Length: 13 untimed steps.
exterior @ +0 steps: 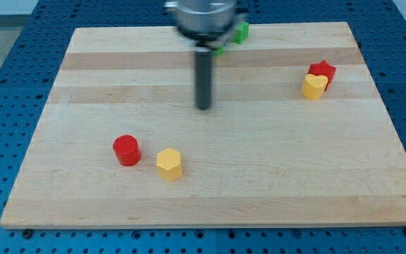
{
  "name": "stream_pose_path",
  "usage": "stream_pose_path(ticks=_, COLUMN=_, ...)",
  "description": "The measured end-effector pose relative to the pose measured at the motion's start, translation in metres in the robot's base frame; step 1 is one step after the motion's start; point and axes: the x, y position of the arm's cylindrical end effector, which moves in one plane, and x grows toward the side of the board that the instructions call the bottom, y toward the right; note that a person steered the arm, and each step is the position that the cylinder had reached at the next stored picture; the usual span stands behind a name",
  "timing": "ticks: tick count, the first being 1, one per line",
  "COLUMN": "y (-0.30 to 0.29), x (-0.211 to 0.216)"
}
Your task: Move the red circle below the yellow heart
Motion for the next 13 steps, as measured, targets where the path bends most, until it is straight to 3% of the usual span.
stream_pose_path(ticks=1, y=-0.115, x=0.009)
stream_pose_path(ticks=2, y=-0.216, x=0.065)
stream_pose_path(ticks=3, y=-0.221, x=0.121)
stream_pose_path(ticks=4, y=-0.151, x=0.135)
stream_pose_path(ticks=5, y=-0.064, x=0.118)
stream_pose_path(ticks=6, y=-0.012, x=0.084)
stream_pose_path(ticks=7, y=-0.005, x=0.042)
stream_pose_path(ticks=8, y=-0.075, x=0.053)
stream_pose_path(ticks=9, y=-0.111, x=0.033)
stream_pose_path(ticks=12, y=0.098, x=0.015)
stream_pose_path(ticks=13, y=0.032, x=0.002)
